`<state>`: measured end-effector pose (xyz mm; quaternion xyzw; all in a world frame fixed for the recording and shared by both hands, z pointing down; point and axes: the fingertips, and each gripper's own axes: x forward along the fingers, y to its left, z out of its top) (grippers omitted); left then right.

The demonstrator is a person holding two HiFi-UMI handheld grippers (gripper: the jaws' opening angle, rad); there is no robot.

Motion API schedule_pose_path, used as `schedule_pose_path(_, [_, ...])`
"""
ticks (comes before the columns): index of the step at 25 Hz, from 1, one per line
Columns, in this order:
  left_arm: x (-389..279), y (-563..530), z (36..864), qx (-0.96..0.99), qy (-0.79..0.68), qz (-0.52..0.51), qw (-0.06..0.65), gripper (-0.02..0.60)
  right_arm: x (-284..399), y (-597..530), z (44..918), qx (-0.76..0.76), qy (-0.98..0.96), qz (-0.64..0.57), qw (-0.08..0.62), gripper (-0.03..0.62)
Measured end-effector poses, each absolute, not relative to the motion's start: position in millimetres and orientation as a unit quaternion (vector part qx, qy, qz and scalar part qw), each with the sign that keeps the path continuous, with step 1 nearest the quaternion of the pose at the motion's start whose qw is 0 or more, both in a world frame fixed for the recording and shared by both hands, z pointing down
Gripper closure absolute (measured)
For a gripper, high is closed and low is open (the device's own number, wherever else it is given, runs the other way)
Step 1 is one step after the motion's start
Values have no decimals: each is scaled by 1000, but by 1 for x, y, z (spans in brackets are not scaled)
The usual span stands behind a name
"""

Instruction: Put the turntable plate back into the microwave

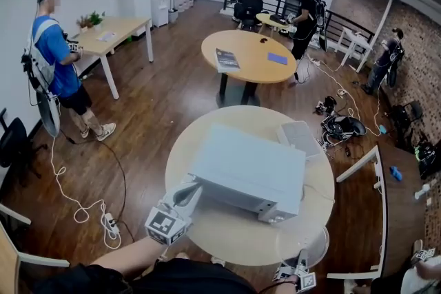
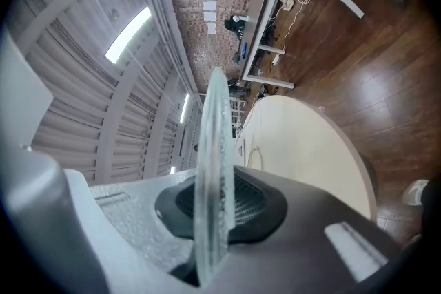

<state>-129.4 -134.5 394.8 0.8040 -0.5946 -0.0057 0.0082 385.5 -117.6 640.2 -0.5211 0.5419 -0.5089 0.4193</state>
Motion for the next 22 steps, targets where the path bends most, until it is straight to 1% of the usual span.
schedule_pose_path(4, [-131, -121, 399, 810, -587, -18, 9, 578, 388, -103, 649, -524, 553, -503, 409, 566])
schedule_pose_path(7, [-143, -114, 393, 806, -591, -24, -11, 578, 392, -109, 663, -523, 575, -491, 394, 566])
schedule_pose_path(10, [-153, -114, 375, 806, -591, -36, -13, 578, 371, -114, 640, -518, 565, -501, 402, 566])
schedule_pose_path(17, [-167, -105, 377, 807, -589, -35, 5, 578, 361, -98, 634, -527, 548, -502, 413, 566])
schedule_pose_path(22, [-166, -103, 379, 815, -578, -38, 13, 578, 347, -87, 621, -522, 545, -504, 420, 566])
